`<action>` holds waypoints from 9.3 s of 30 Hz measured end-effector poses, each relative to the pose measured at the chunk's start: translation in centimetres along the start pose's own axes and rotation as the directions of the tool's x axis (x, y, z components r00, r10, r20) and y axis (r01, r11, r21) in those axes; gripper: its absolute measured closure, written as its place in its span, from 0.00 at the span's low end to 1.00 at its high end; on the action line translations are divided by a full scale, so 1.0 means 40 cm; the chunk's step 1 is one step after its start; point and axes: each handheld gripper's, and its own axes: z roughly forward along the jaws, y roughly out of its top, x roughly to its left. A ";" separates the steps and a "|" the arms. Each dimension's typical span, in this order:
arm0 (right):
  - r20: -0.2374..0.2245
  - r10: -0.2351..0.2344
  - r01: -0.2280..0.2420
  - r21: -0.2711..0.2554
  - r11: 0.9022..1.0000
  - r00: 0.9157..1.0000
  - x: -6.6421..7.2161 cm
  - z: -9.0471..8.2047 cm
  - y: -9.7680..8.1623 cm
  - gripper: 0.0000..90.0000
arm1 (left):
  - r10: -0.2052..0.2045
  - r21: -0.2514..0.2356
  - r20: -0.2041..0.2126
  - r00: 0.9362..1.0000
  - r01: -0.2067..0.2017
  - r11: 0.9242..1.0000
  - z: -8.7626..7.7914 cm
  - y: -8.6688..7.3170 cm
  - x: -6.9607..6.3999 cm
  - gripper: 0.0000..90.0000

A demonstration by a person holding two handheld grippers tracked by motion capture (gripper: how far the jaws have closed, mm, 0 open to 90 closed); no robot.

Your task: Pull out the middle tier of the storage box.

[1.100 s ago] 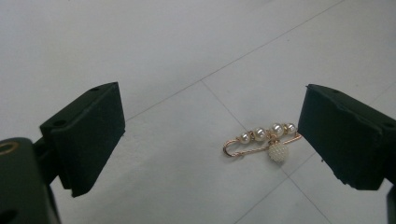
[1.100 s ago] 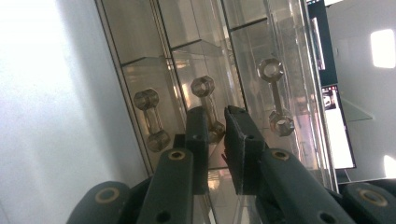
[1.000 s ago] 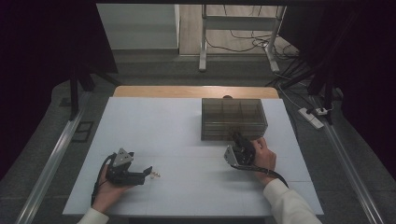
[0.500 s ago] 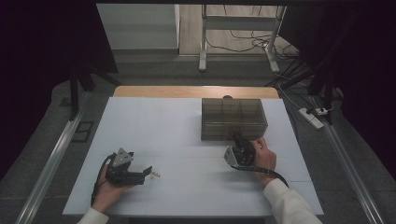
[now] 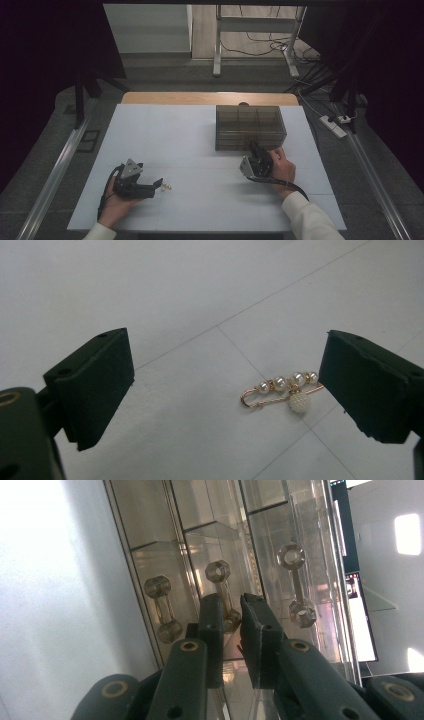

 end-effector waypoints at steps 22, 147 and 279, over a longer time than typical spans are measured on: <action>0.010 -0.003 0.003 -0.010 1.000 1.000 -0.002 -0.016 0.002 0.89 | 0.000 0.001 -0.001 1.000 0.000 1.000 -0.002 -0.001 0.002 0.08; -0.648 0.541 -0.671 0.060 0.739 0.537 -0.174 -0.063 -0.031 0.34 | 0.004 0.001 -0.009 1.000 -0.004 1.000 -0.004 -0.004 0.004 0.08; -0.687 0.430 -0.445 0.172 0.879 0.585 -0.174 0.032 -0.021 0.68 | 0.000 -0.013 0.008 1.000 0.000 1.000 -0.008 -0.004 0.003 0.09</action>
